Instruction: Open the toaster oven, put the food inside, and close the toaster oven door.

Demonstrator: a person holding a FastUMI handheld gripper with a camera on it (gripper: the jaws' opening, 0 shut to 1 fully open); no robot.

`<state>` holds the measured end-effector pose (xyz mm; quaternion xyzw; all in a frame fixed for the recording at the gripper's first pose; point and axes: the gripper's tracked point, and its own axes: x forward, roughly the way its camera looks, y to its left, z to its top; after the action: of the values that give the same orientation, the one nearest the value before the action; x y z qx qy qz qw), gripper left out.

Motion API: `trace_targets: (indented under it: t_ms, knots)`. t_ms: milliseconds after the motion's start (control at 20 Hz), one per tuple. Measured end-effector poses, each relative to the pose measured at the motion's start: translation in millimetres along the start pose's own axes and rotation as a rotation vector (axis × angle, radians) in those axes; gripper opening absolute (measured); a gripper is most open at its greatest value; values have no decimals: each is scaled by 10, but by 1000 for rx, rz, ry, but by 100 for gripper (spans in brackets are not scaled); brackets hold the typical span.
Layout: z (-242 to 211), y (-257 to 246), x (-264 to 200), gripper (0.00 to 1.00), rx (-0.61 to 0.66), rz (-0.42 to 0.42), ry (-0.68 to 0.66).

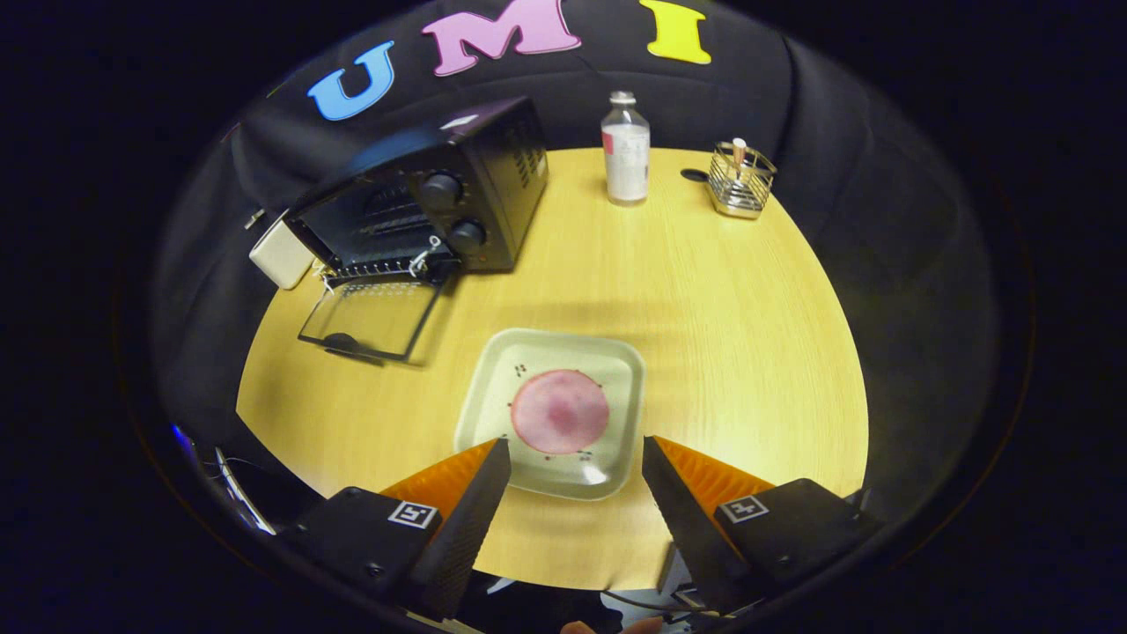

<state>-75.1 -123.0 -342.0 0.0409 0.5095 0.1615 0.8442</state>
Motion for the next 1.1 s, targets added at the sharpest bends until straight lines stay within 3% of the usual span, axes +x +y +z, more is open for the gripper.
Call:
trace_targets:
  t_ms: [350,400,550,800,1000,1100]
  knots:
    - [-74,-318,400,95,140,48,187]
    - [-87,-311,462,83,158,57,217]
    - [-125,-288,613,63,190,61,292]
    - [-114,-345,648,26,194,13,302]
    - [-108,-286,689,7,200,32,291]
    - [-103,-266,686,7,206,75,290]
